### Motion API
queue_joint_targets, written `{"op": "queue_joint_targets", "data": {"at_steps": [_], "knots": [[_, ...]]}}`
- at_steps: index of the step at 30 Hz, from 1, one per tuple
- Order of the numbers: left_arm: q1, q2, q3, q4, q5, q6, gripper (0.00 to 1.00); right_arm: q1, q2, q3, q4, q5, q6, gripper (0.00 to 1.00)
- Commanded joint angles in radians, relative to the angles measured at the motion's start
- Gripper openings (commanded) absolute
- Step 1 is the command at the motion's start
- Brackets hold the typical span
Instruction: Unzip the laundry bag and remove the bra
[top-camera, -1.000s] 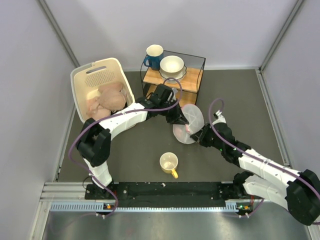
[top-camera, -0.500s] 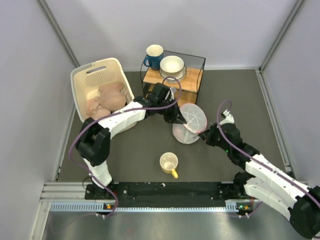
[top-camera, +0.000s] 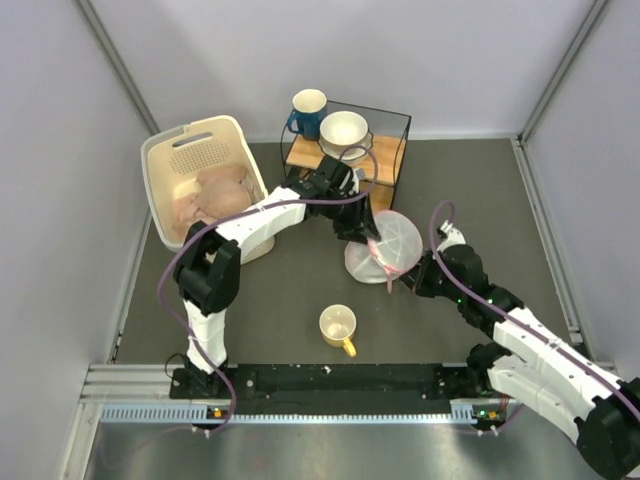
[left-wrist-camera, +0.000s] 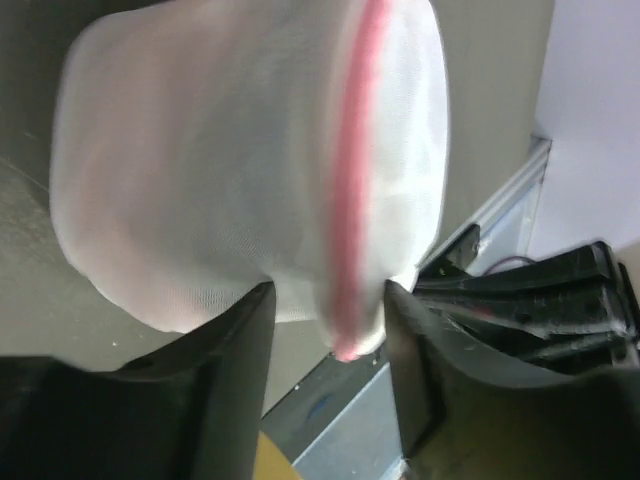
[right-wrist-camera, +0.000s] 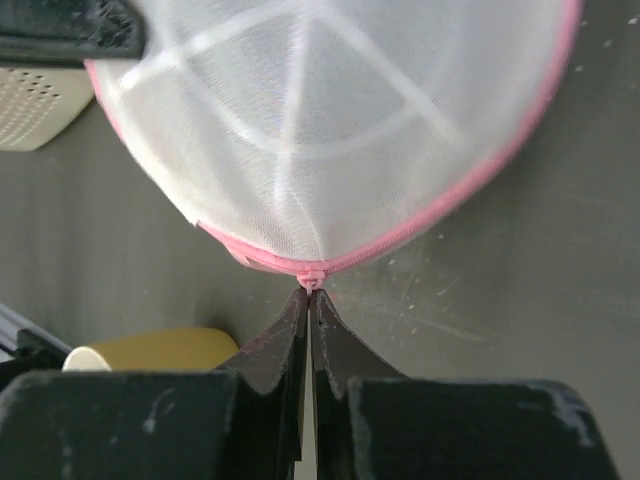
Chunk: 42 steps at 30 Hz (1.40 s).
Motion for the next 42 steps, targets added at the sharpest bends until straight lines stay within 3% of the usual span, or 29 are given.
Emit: {"op": "queue_joint_targets", "data": {"at_steps": [1,2,4,11,18,26,35,37,39,42], "knots": [[0.006,-0.040,0.071,-0.068,-0.148,0.042,0.68,0.030,0.009,0.064,0.006,-0.023,0.073,0.00],[0.006,-0.076,0.013,-0.041,-0.176,0.034,0.84,0.030,0.012,0.064,0.010,-0.018,0.109,0.00],[0.007,-0.173,-0.041,-0.020,-0.219,0.014,0.88,0.031,0.009,0.060,0.024,0.002,0.140,0.00],[-0.002,-0.329,-0.245,0.022,-0.137,-0.108,0.86,0.031,0.038,0.055,0.114,0.036,0.215,0.00],[-0.045,-0.263,-0.348,0.239,-0.112,-0.213,0.86,0.034,0.087,0.086,0.145,0.011,0.199,0.00],[-0.077,-0.170,-0.224,0.265,-0.115,-0.234,0.68,0.036,0.070,0.073,0.125,0.017,0.182,0.00],[-0.083,-0.140,-0.224,0.297,-0.146,-0.264,0.54,0.036,0.047,0.061,0.113,0.017,0.183,0.00],[-0.083,-0.119,-0.212,0.296,-0.150,-0.265,0.33,0.036,0.042,0.063,0.107,0.019,0.177,0.00],[-0.081,-0.108,-0.204,0.297,-0.147,-0.244,0.00,0.036,0.045,0.070,0.093,0.008,0.144,0.00],[-0.057,-0.122,-0.201,0.267,-0.121,-0.196,0.00,0.016,0.042,0.099,-0.003,0.032,0.021,0.00]]}}
